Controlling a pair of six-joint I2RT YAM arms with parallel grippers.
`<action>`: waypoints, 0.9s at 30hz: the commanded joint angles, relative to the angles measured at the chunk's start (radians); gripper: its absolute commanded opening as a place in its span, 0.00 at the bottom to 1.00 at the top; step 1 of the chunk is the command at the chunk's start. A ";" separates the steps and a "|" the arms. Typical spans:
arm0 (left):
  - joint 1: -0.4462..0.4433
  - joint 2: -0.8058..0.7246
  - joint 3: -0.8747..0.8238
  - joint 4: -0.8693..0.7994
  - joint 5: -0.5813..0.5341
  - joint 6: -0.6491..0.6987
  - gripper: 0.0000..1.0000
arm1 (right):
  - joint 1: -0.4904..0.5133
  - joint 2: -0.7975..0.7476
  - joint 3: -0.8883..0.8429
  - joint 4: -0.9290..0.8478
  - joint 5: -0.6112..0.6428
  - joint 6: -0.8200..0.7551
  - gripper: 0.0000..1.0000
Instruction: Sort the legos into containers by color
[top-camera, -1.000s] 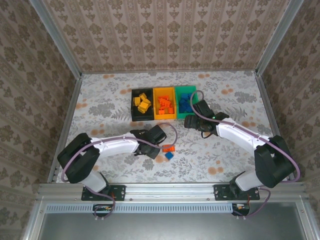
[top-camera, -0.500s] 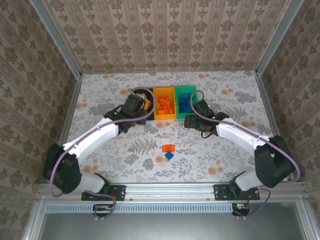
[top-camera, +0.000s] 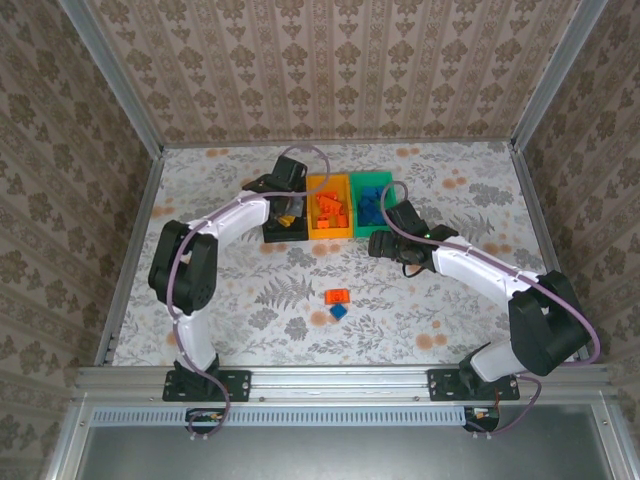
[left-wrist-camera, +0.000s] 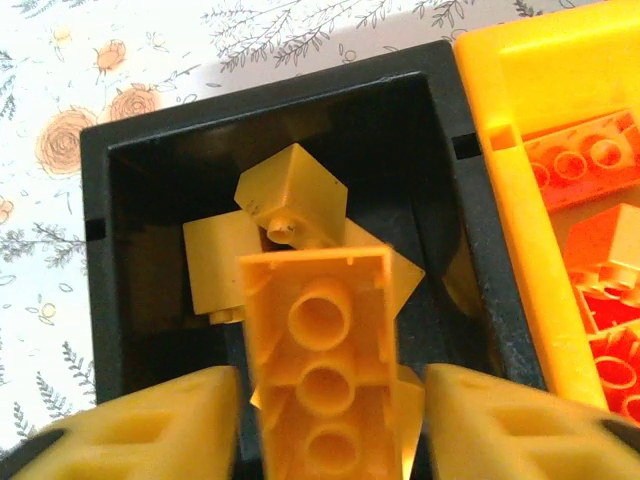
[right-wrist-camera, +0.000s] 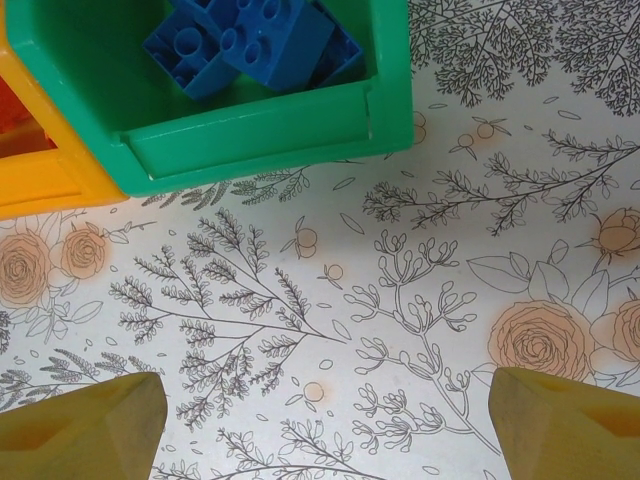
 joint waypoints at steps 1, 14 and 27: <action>-0.009 -0.024 0.035 -0.004 0.006 0.010 0.68 | -0.002 -0.004 -0.011 -0.008 -0.024 0.000 0.85; -0.059 -0.473 -0.243 0.109 0.150 -0.122 1.00 | 0.162 0.108 0.061 0.008 -0.057 0.023 0.89; -0.162 -0.890 -0.655 0.061 0.067 -0.260 1.00 | 0.367 0.319 0.188 -0.071 -0.078 0.026 0.89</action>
